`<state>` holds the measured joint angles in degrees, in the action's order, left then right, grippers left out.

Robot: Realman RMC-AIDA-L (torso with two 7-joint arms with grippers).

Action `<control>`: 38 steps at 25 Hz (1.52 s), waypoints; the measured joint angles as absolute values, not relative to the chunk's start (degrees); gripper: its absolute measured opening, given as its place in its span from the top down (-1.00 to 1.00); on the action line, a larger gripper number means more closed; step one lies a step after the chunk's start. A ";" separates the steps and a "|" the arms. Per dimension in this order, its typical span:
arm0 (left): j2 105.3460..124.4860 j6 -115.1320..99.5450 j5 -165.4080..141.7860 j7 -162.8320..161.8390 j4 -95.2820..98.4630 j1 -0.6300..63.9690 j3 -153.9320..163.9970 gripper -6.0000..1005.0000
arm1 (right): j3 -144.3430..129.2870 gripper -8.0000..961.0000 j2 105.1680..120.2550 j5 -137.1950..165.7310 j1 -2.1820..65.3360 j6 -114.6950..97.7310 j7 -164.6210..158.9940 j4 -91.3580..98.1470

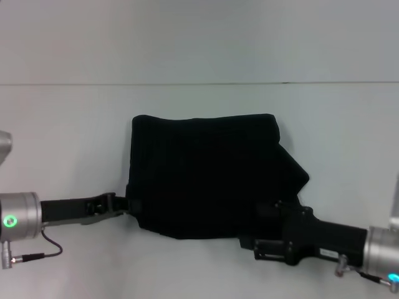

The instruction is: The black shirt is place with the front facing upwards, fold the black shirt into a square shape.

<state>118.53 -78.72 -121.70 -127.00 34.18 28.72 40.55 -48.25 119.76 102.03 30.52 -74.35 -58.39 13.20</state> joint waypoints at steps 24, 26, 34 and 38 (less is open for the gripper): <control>119.38 -86.22 -114.23 -97.42 38.65 30.36 30.87 -0.29 | -38.13 -0.93 120.13 101.94 22.33 -87.26 -49.18 14.21; 120.31 -82.14 -114.27 -96.52 38.11 32.08 33.11 -0.44 | -38.07 -0.93 120.14 101.94 22.51 -87.03 -48.96 13.87; 124.16 -71.99 -113.84 -88.02 38.04 33.56 42.22 -0.86 | -37.46 -0.93 120.12 101.95 22.63 -87.11 -47.64 13.32; 124.01 -71.20 -113.69 -87.14 35.27 33.44 42.83 -0.86 | -37.05 -0.93 120.13 101.95 22.19 -87.16 -47.63 13.29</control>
<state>124.01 -71.20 -113.69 -87.14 35.27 33.44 42.83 -37.05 120.13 101.95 22.19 -87.16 -47.63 13.29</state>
